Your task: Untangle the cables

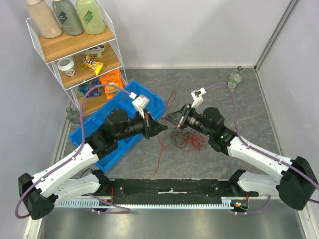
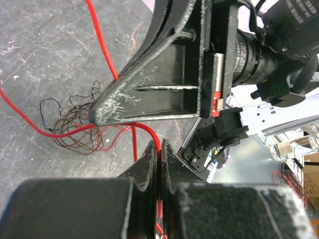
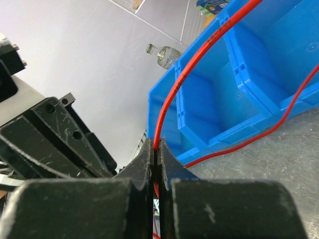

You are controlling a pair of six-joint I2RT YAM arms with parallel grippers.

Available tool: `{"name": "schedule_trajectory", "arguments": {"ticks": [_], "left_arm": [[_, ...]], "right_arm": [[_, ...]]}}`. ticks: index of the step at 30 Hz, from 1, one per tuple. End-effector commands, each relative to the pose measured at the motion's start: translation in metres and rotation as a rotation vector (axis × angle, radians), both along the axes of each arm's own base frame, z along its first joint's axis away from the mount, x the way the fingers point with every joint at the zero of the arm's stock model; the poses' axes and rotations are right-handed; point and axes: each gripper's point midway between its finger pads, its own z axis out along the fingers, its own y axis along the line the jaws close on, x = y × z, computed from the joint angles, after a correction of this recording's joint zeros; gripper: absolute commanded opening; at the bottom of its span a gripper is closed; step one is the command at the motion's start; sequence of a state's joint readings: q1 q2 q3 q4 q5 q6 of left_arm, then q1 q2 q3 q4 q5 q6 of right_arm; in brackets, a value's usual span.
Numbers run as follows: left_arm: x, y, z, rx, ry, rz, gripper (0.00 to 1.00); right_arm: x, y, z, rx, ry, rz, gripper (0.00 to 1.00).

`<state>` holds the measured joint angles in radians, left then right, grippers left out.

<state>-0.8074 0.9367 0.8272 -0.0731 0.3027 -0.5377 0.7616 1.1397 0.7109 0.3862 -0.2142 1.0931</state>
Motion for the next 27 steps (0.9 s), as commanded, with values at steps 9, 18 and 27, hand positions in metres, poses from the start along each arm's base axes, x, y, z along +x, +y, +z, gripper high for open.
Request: {"name": "schedule_trajectory", "arguments": {"ticks": [9, 18, 27], "left_arm": [[0.005, 0.002, -0.001, 0.011, -0.020, 0.030, 0.08], [0.008, -0.006, -0.003, -0.007, -0.006, 0.018, 0.16], [0.016, -0.005, 0.000, -0.016, -0.018, 0.063, 0.22]], "right_arm": [[-0.018, 0.001, 0.038, 0.109, -0.023, 0.073, 0.00], [-0.024, 0.009, 0.041, 0.179, 0.006, 0.130, 0.00], [-0.027, 0.011, 0.035, 0.194, 0.028, 0.147, 0.00]]}}
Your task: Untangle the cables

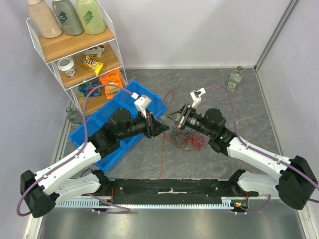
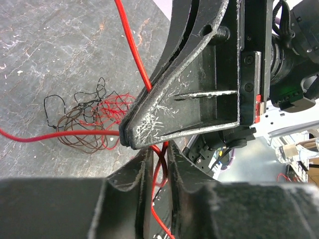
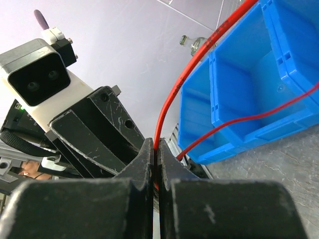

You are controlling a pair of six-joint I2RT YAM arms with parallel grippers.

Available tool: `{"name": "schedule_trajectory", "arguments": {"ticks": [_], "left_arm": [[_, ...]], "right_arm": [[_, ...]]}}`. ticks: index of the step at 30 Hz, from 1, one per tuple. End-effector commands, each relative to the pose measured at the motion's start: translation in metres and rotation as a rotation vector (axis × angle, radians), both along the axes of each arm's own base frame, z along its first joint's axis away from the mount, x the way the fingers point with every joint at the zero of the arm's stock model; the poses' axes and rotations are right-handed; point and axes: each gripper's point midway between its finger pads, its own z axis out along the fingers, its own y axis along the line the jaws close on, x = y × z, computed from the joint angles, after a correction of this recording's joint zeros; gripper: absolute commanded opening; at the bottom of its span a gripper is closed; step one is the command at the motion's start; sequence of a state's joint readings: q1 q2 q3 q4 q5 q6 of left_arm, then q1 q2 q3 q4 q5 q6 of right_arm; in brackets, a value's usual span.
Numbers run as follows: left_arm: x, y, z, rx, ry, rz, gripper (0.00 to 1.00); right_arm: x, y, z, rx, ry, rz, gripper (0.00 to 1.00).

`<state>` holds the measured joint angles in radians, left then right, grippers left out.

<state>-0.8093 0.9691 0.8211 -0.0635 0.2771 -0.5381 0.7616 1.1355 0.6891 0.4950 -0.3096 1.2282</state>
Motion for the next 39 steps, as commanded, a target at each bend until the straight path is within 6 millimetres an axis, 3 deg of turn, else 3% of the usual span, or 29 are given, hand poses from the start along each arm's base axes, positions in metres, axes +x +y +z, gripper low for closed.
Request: {"name": "schedule_trajectory", "arguments": {"ticks": [1, 3, 7, 10, 13, 19, 24, 27, 32, 35, 39], "left_arm": [[0.011, -0.001, 0.010, -0.035, -0.035, 0.052, 0.15], [0.018, 0.003, 0.013, -0.029, -0.048, 0.093, 0.03], [0.034, 0.019, 0.009, 0.029, -0.023, 0.229, 0.02], [0.044, 0.036, 0.006, 0.063, 0.032, 0.351, 0.01], [0.052, 0.045, 0.005, 0.061, 0.126, 0.432, 0.02], [0.079, 0.058, 0.005, -0.069, 0.439, 0.541, 0.02], [0.116, 0.076, 0.001, -0.263, 0.712, 0.628, 0.02], [0.143, 0.085, 0.000, -0.326, 0.789, 0.700, 0.02], [0.190, 0.089, -0.019, -0.318, 0.827, 0.809, 0.02], [0.208, 0.091, -0.045, -0.272, 0.877, 0.868, 0.02], [0.228, 0.110, -0.078, -0.187, 0.823, 1.004, 0.02]], "right_arm": [[-0.009, 0.004, 0.013, 0.061, -0.022, 0.050, 0.00], [-0.009, 0.004, 0.011, 0.046, -0.033, 0.051, 0.02], [0.007, -0.015, -0.014, -0.208, -0.073, -0.051, 0.56], [0.022, -0.055, -0.021, -0.438, -0.142, -0.205, 0.78], [0.027, -0.101, -0.016, -0.577, -0.195, -0.372, 0.91], [0.023, -0.155, -0.005, -0.694, -0.223, -0.541, 0.92], [0.016, -0.165, 0.003, -0.672, -0.234, -0.565, 0.91], [0.013, -0.166, 0.001, -0.664, -0.230, -0.563, 0.91], [0.012, -0.165, -0.001, -0.661, -0.226, -0.555, 0.91], [0.010, -0.167, -0.001, -0.661, -0.226, -0.557, 0.91], [0.008, -0.174, 0.002, -0.665, -0.233, -0.580, 0.91]]}}
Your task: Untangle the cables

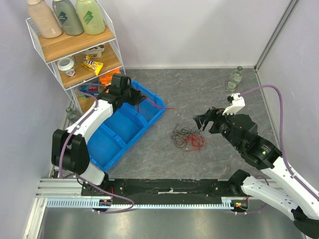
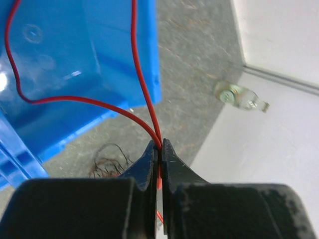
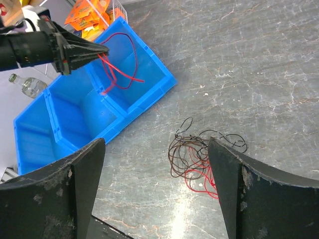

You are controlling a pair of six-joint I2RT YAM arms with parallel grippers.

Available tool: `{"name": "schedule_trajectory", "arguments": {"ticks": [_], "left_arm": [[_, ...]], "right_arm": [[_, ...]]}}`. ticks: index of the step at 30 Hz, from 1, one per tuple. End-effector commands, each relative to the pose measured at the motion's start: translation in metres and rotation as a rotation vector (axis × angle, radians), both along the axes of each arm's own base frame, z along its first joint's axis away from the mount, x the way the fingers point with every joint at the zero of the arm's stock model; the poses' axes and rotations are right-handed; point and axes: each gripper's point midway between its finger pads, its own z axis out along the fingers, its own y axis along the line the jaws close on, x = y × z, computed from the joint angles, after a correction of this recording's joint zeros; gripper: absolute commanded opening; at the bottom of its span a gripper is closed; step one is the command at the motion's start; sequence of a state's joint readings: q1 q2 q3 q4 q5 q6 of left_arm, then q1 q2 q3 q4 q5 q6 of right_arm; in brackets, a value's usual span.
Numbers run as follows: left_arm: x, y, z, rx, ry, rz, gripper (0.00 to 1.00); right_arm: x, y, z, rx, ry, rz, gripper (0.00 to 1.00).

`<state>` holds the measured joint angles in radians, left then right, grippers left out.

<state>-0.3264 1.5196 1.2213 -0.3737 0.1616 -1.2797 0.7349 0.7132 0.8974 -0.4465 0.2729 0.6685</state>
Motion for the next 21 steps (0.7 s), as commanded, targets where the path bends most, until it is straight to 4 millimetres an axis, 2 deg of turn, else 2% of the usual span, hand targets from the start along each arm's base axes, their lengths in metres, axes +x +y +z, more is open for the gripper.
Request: {"name": "schedule_trajectory", "arguments": {"ticks": [1, 2, 5, 8, 9, 11, 12, 16, 21], "left_arm": [[0.027, 0.025, -0.018, 0.125, -0.005, 0.141, 0.02], [0.032, 0.032, -0.023, 0.167, -0.016, 0.158, 0.02], [0.056, 0.048, -0.023, 0.339, -0.177, 0.151, 0.02], [0.068, 0.059, -0.025, 0.482, -0.316, 0.141, 0.01], [0.067, 0.062, -0.030, 0.524, -0.336, 0.144, 0.02], [0.073, 0.062, -0.022, 0.564, -0.447, 0.165, 0.02], [0.073, 0.062, -0.024, 0.594, -0.477, 0.159, 0.02], [0.076, 0.057, -0.038, 0.669, -0.513, 0.132, 0.02], [0.080, 0.066, -0.051, 0.797, -0.517, 0.148, 0.02]], "right_arm": [[-0.001, -0.015, 0.004, -0.018, -0.027, -0.049, 0.91], [-0.001, -0.016, 0.004, -0.023, -0.030, -0.052, 0.91], [-0.001, -0.019, 0.002, -0.039, -0.030, -0.062, 0.91], [-0.001, -0.019, -0.002, -0.045, -0.025, -0.060, 0.91], [-0.001, -0.019, -0.004, -0.046, -0.020, -0.062, 0.91], [0.000, -0.019, -0.009, -0.054, -0.010, -0.062, 0.91], [0.000, -0.018, -0.011, -0.057, -0.006, -0.059, 0.91], [0.001, -0.015, -0.016, -0.066, 0.008, -0.053, 0.91], [0.001, -0.014, -0.021, -0.070, 0.017, -0.051, 0.91]]}}
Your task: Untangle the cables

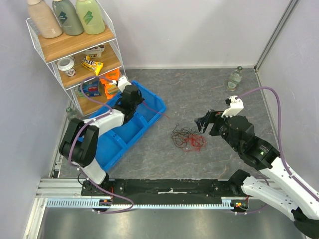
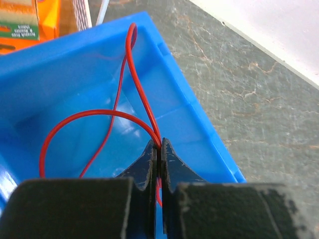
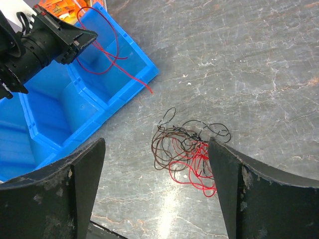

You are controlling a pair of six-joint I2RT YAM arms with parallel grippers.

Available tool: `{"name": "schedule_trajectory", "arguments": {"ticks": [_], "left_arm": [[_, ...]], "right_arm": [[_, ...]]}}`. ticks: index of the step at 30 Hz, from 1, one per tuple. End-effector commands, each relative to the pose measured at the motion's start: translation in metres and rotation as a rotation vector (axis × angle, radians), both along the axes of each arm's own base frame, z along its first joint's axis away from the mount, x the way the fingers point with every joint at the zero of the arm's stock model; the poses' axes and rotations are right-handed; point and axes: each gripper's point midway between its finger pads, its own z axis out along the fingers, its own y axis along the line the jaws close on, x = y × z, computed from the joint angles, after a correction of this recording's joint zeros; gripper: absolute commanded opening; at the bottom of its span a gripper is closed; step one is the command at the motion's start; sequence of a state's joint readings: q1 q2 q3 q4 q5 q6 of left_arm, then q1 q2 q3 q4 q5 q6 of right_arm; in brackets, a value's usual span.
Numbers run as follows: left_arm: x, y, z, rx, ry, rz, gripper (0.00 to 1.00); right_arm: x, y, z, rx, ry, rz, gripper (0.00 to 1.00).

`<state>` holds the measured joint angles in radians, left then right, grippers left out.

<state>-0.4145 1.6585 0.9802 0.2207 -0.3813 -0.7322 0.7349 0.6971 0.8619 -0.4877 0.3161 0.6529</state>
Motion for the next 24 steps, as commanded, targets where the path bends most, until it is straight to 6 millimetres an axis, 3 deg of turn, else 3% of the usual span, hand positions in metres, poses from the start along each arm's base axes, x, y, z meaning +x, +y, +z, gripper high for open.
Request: {"name": "schedule_trajectory", "arguments": {"ticks": [1, 4, 9, 10, 12, 16, 21, 24], "left_arm": [[0.020, 0.018, 0.017, 0.158, -0.127, 0.066, 0.02], [0.023, 0.018, 0.007, 0.219, -0.092, 0.067, 0.02], [0.015, 0.021, -0.033, 0.216, 0.159, 0.139, 0.02], [0.014, 0.019, -0.037, 0.202, 0.182, 0.138, 0.04], [0.008, 0.021, -0.043, 0.177, 0.222, 0.171, 0.20], [0.001, 0.021, -0.031, 0.157, 0.221, 0.175, 0.44], [-0.016, 0.015, -0.004, 0.118, 0.202, 0.127, 0.57], [-0.029, 0.016, 0.018, 0.080, 0.167, 0.104, 0.82]], "right_arm": [[0.003, -0.003, -0.001, -0.009, -0.013, -0.016, 0.91], [0.004, -0.002, -0.008, -0.015, 0.001, -0.017, 0.91], [0.005, 0.001, -0.015, -0.019, 0.014, -0.011, 0.91], [0.004, 0.002, -0.017, -0.022, 0.018, -0.007, 0.91], [0.005, 0.003, -0.019, -0.022, 0.021, -0.006, 0.91], [0.004, 0.003, -0.023, -0.026, 0.028, 0.000, 0.91], [0.005, 0.007, -0.027, -0.020, 0.033, 0.009, 0.91], [0.004, 0.010, -0.030, -0.017, 0.039, 0.021, 0.91]]}}
